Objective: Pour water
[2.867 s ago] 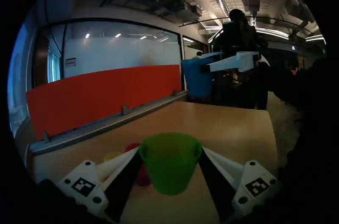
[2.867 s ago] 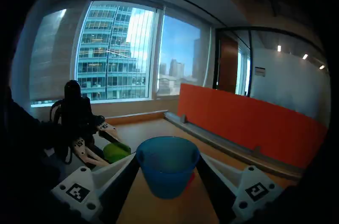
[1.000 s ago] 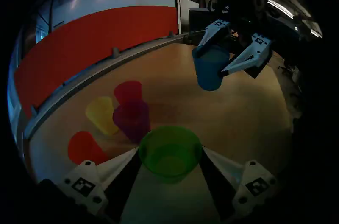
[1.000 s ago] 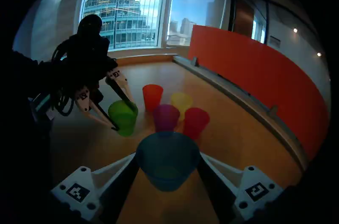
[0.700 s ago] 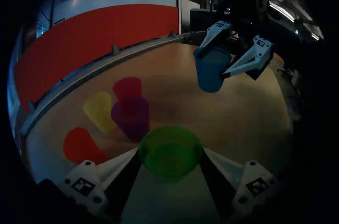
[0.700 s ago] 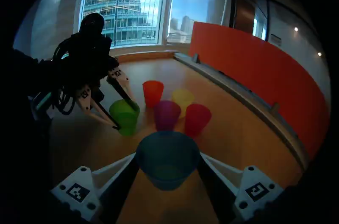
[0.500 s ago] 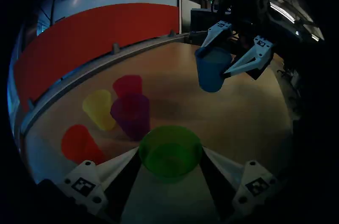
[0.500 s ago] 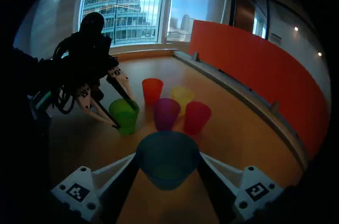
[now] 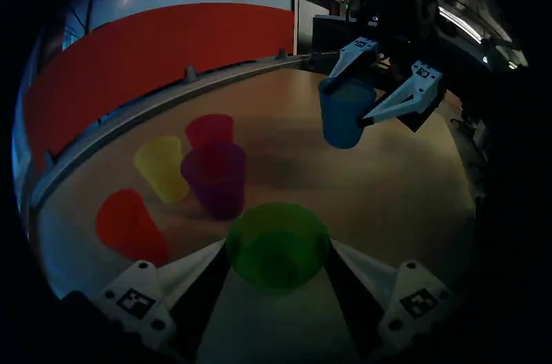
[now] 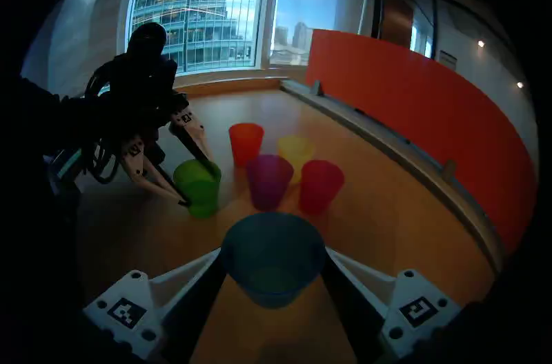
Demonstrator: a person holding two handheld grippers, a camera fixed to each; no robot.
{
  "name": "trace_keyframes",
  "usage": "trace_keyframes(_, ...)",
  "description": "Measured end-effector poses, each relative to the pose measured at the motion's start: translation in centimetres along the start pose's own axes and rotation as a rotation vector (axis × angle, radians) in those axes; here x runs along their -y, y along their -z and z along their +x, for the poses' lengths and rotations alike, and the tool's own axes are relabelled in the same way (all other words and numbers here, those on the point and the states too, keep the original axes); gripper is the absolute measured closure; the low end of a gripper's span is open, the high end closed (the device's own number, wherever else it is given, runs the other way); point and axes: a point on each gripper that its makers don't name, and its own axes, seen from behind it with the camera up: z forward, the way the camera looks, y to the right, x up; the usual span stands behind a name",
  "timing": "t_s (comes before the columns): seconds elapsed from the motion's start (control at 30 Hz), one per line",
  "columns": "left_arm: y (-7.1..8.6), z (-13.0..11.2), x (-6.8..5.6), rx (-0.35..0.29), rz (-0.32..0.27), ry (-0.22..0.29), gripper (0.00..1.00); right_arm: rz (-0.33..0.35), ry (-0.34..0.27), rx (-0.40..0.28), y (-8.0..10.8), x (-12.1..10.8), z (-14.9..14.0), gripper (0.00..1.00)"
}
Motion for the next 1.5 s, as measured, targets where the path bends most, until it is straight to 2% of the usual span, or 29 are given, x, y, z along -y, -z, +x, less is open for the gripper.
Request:
trace_keyframes(0.27,0.2,-0.4,0.0,0.000,-0.003,0.015,0.12,0.001,0.000,0.004,-0.2,0.2,-0.3,0.08)
trace_keyframes(0.67,-0.2,-1.6,-0.2,0.044,0.000,-0.003,0.09,-0.002,-0.001,0.006,-0.3,0.4,-0.6,0.08)
trace_keyframes(0.87,0.3,-1.8,0.1,0.054,0.016,-0.013,0.08,-0.001,-0.011,0.008,-0.6,0.5,-1.1,0.08)
trace_keyframes(1.5,2.8,-3.6,0.9,0.072,0.065,0.001,0.05,0.021,-0.051,0.031,-2.8,1.6,-4.1,0.08)
